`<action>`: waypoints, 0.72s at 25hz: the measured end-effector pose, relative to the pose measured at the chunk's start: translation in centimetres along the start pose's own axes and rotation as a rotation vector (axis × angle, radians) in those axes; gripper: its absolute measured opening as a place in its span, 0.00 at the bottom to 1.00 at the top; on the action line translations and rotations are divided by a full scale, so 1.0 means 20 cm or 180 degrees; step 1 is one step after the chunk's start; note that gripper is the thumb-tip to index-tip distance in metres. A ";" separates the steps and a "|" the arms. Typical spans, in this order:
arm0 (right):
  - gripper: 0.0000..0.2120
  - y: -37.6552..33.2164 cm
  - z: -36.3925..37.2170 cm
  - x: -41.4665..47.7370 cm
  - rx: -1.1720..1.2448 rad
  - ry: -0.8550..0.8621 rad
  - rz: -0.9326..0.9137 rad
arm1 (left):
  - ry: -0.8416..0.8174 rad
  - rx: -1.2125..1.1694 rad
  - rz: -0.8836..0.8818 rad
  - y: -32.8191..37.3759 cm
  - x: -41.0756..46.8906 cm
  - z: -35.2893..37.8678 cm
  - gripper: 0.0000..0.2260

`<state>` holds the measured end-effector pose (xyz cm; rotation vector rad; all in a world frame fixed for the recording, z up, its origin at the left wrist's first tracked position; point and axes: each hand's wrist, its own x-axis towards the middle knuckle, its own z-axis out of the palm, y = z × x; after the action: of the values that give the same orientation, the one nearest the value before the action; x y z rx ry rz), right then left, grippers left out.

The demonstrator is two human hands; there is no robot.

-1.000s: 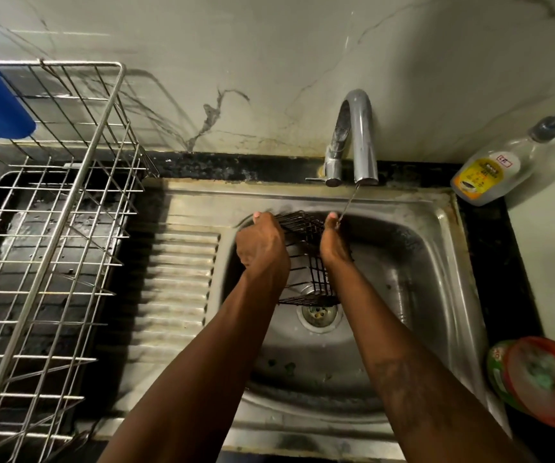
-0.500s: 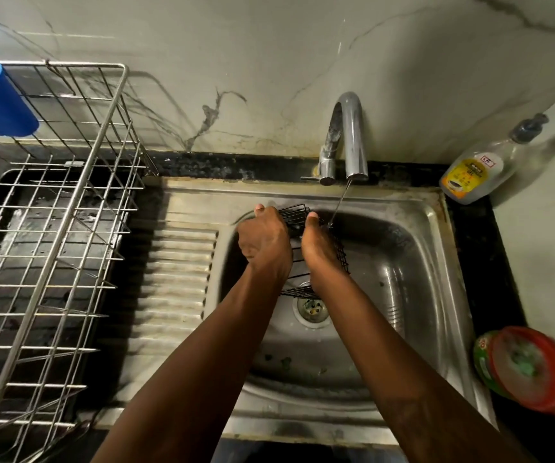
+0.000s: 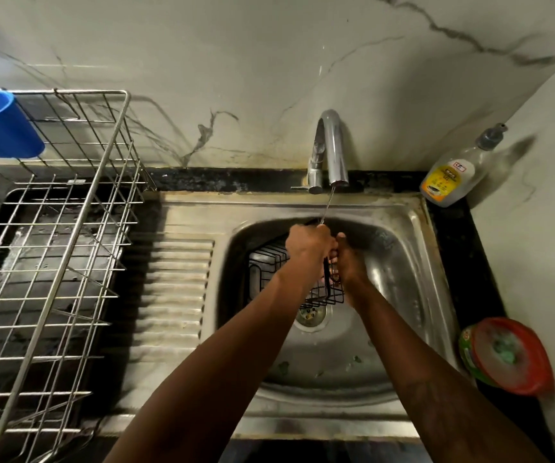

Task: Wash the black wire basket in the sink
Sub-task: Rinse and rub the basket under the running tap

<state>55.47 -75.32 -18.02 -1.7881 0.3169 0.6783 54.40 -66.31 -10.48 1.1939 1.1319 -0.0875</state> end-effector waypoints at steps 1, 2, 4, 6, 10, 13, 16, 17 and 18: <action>0.30 0.02 -0.03 0.02 0.0007 0.0008 -0.0025 | -0.0213 0.0039 -0.0065 -0.01 0.00 0.02 0.06; 0.33 0.04 -0.06 0.03 0.0046 0.0032 -0.0080 | -0.0408 0.0038 -0.0152 -0.01 0.00 0.04 0.06; 0.35 0.04 -0.11 0.02 0.0255 -0.0021 -0.0265 | -0.0683 -0.0020 -0.0267 0.00 0.00 0.06 0.07; 0.35 0.03 -0.14 0.05 0.0289 -0.0202 -0.0380 | -0.0811 -0.0028 -0.0238 0.01 0.01 0.05 0.08; 0.46 0.16 -0.21 0.24 -0.0491 -0.0125 0.0067 | -0.0775 -0.0072 -0.0267 0.00 0.08 -0.03 0.09; 0.22 0.27 -0.23 0.39 -0.0575 0.0147 0.0400 | -0.0609 0.0016 -0.0327 -0.03 0.16 -0.11 0.09; 0.21 0.34 -0.25 0.48 -0.0756 0.0350 0.0610 | -0.0574 0.0037 -0.0469 -0.06 0.20 -0.15 0.14; 0.25 0.36 -0.25 0.51 -0.0811 0.0402 0.0649 | -0.0574 0.0050 -0.0482 -0.07 0.22 -0.15 0.14; 0.27 0.34 -0.25 0.49 -0.0934 0.0392 0.0622 | -0.0564 0.0091 -0.0463 -0.08 0.23 -0.15 0.13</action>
<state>61.04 -81.01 -28.14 -2.1022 0.5012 0.7850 53.86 -62.55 -14.59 1.1051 1.0625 -0.3158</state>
